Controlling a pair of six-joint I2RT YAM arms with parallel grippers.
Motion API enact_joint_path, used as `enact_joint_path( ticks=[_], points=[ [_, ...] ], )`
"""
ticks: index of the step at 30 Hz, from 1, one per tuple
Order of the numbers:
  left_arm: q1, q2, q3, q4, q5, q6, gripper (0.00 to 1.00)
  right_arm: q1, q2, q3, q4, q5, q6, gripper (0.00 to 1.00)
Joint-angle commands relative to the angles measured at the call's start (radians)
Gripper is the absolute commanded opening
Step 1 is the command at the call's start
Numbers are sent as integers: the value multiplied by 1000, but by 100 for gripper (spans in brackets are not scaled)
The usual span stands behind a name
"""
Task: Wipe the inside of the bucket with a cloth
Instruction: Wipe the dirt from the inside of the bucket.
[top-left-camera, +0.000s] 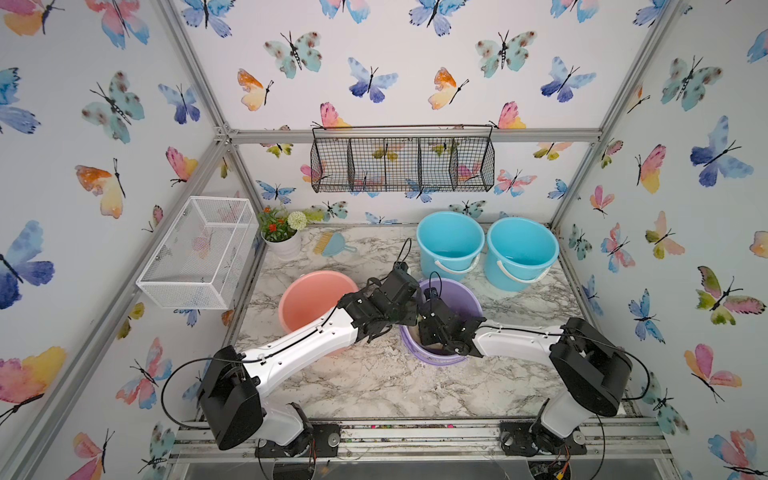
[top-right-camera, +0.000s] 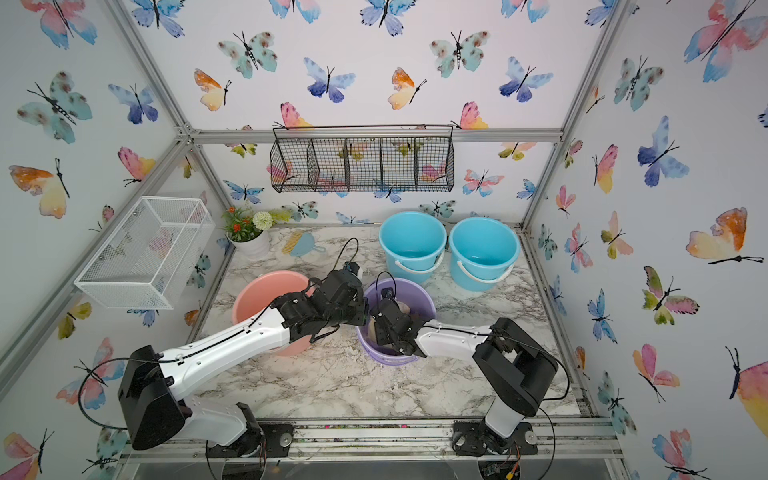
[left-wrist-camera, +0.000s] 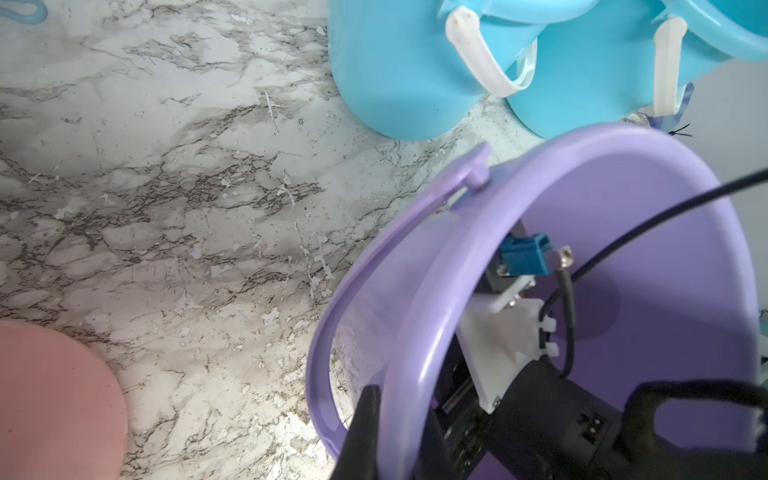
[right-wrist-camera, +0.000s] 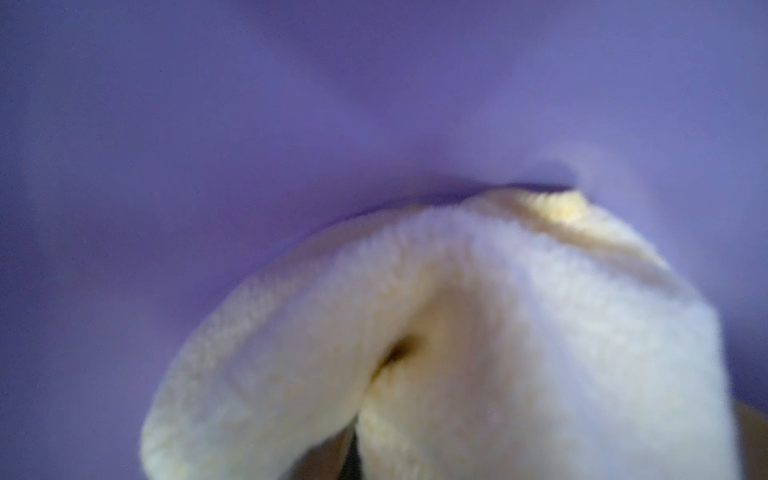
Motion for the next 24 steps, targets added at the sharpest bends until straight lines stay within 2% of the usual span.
enact_joint_path(
  ticks=[1,6,14,17,24],
  points=[
    [-26,-30,-3,-26,113,-7,0,-6,1,56,-49,254,-56,2],
    [-27,-31,3,-43,101,-1,0,-6,-9,78,-227,364,-72,2],
    [-25,-29,-3,-53,77,8,0,-6,13,155,-529,321,-80,2],
    [-25,-21,-2,-56,65,15,0,-6,26,200,-644,220,-89,2],
    [-25,-6,0,-65,40,25,0,-6,95,285,-895,-98,-168,2]
  ],
)
